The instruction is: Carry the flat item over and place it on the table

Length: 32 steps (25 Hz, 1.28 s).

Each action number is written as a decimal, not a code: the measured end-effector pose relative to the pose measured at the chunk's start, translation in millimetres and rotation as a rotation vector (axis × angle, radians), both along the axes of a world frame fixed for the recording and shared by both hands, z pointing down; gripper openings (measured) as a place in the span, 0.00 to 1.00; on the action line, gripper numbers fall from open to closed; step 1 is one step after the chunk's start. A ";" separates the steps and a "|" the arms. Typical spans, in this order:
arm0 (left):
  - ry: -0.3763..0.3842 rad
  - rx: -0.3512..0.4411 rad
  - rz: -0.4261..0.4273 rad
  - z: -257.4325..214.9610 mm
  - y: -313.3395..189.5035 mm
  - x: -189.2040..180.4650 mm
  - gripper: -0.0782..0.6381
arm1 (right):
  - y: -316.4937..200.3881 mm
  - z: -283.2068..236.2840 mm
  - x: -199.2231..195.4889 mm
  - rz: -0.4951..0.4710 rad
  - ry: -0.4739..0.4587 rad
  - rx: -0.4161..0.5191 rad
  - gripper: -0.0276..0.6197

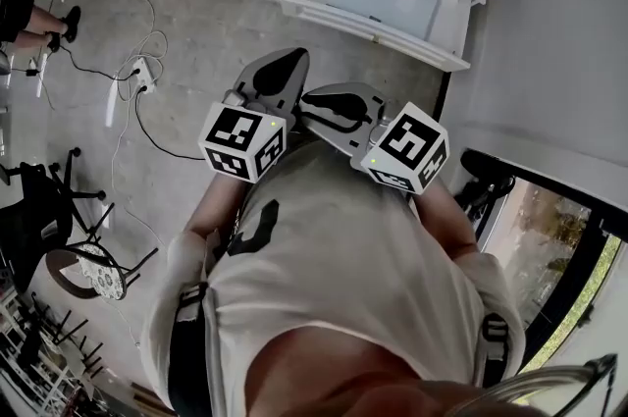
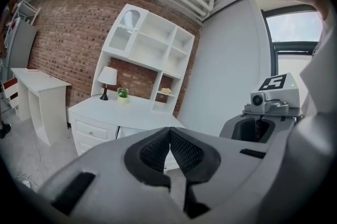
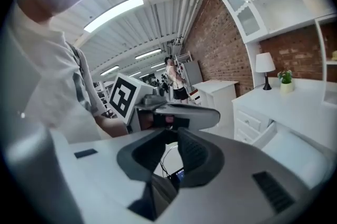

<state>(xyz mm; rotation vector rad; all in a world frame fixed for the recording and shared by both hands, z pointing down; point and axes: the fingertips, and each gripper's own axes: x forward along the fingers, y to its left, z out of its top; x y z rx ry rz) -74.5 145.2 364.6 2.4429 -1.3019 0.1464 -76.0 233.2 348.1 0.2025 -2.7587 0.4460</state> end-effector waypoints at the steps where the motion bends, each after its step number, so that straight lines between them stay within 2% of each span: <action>1: 0.002 0.001 0.006 0.0 -3.9 -3.4 0.14 | -5.3 -0.9 -2.9 0.015 -0.006 0.002 0.12; 4: 0.012 0.003 0.021 1.5 -15.4 -14.5 0.14 | -16.3 0.1 -15.2 0.025 -0.003 0.005 0.06; 9: 0.027 0.003 0.041 4.6 -32.2 -35.4 0.14 | -29.2 4.5 -39.8 0.009 0.024 0.004 0.06; 14: 0.050 0.004 0.065 6.9 -40.6 -53.8 0.14 | -37.3 3.1 -60.5 -0.006 -0.043 -0.082 0.05; 21: 0.095 0.013 0.053 6.1 -45.0 -71.9 0.14 | -32.9 -5.6 -82.1 -0.105 -0.130 -0.155 0.05; 26: 0.068 0.011 0.008 11.7 -47.0 -89.3 0.14 | -14.5 -19.8 -92.2 -0.212 -0.194 -0.187 0.05; 28: 0.081 0.010 0.005 11.2 -45.9 -95.5 0.14 | -16.8 -19.8 -92.3 -0.189 -0.188 -0.185 0.05; 32: 0.127 -0.006 -0.001 9.8 -43.5 -103.0 0.14 | -36.0 -15.9 -77.9 -0.044 -0.204 -0.208 0.05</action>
